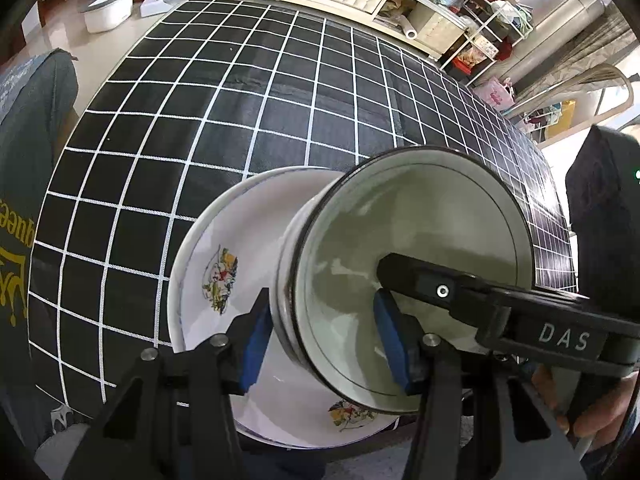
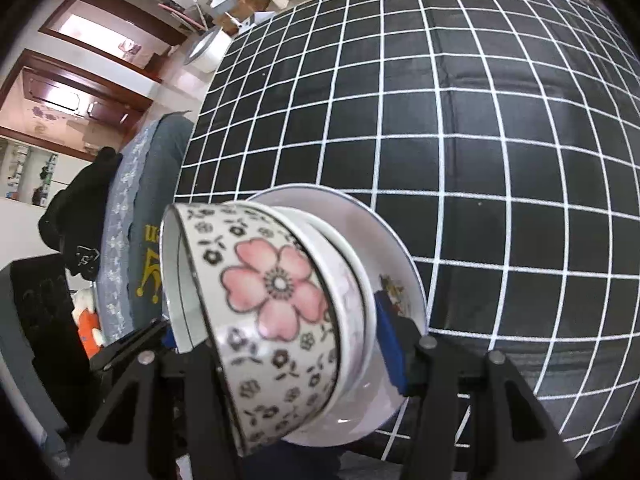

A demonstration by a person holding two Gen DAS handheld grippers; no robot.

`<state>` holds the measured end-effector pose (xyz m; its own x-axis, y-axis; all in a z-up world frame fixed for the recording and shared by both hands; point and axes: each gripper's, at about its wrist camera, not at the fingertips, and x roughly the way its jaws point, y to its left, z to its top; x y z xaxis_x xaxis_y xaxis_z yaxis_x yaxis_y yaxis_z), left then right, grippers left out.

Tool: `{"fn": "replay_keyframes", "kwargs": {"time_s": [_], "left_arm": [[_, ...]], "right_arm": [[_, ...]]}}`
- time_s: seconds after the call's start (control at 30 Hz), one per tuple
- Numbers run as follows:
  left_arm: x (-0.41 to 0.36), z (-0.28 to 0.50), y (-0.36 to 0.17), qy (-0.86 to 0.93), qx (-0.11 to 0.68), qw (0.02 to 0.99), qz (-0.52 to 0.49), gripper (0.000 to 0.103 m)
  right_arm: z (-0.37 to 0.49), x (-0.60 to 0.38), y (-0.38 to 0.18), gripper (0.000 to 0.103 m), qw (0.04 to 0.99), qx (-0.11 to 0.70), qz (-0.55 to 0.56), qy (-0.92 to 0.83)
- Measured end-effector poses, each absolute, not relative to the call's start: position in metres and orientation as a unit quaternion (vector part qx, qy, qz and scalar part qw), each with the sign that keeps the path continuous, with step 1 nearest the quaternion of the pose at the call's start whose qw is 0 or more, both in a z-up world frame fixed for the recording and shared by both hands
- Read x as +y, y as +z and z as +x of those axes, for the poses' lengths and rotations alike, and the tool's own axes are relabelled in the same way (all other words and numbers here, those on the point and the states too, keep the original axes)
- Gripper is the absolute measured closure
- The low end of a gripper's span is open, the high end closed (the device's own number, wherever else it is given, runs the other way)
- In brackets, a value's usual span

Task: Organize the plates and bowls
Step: 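Lower the bowl stack onto the plate stack and open the left gripper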

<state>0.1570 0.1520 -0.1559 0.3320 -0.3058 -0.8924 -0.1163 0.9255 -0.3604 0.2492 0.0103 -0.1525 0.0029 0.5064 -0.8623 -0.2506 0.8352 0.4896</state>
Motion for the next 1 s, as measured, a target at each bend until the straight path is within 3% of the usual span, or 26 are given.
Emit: {"fn": "replay_keyframes", "kwargs": {"time_s": [0.6, 1.0], "left_arm": [[0.157, 0.153, -0.147, -0.024, 0.549, 0.819, -0.164, 0.049], [0.147, 0.136, -0.100, 0.000, 0.492, 0.860, -0.133, 0.049]], "right_arm": [[0.245, -0.004, -0.151, 0.054, 0.706, 0.629, 0.106, 0.308], [0.227, -0.007, -0.083, 0.053, 0.791, 0.535, 0.031, 0.296]]}}
